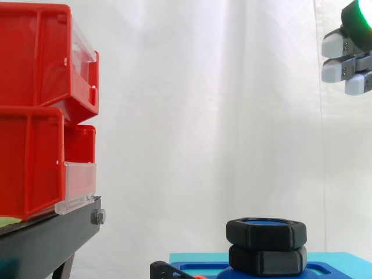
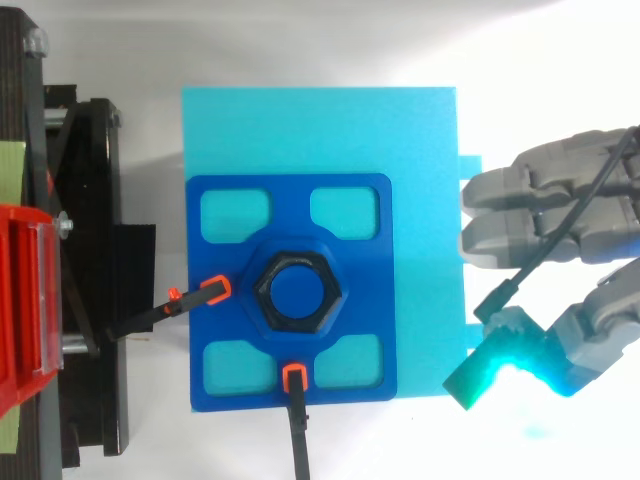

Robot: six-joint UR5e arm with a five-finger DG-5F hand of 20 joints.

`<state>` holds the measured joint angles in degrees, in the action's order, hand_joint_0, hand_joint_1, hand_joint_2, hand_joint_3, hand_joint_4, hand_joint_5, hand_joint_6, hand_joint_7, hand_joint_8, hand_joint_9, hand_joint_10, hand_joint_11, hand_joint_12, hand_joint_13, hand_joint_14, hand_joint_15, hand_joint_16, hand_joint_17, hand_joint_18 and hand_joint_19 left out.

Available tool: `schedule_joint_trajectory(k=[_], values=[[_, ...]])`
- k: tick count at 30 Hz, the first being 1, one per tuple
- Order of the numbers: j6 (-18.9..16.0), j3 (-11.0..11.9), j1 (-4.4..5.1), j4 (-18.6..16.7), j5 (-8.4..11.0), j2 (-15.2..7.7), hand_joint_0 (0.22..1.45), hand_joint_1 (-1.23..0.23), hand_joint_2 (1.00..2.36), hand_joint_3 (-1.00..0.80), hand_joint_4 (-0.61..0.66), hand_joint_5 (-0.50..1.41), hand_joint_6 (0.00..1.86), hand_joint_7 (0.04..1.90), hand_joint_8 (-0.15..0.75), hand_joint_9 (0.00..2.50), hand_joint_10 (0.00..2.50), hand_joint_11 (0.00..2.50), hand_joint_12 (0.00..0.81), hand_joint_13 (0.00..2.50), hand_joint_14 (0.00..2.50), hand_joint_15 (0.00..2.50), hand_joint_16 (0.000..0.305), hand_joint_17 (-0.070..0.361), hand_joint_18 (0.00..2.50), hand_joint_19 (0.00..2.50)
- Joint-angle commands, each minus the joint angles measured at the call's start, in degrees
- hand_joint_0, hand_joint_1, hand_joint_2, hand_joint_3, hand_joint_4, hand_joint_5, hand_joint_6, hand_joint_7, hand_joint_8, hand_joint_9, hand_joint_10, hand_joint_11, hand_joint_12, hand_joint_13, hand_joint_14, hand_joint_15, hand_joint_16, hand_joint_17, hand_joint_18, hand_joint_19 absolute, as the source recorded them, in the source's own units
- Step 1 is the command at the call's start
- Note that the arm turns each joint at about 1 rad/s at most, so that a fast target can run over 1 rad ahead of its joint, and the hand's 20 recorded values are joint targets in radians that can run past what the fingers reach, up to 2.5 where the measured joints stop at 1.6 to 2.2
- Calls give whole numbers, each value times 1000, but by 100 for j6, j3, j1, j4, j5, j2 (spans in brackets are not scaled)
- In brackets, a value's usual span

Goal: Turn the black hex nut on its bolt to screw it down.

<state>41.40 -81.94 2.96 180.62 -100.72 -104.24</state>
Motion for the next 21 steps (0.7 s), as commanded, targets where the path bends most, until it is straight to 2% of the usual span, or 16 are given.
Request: schedule_joint_trajectory(k=[1, 21], values=[[0, 2, -6, 0, 0, 0, 457, -331, 1000, -500, -35, -297, 500, 500, 134, 0, 0, 0, 324, 0, 0, 0, 56, 126, 0, 182], [0, 2, -6, 0, 0, 0, 483, -370, 1000, -500, -55, -288, 500, 500, 105, 0, 0, 0, 303, 0, 0, 0, 53, 119, 0, 178]])
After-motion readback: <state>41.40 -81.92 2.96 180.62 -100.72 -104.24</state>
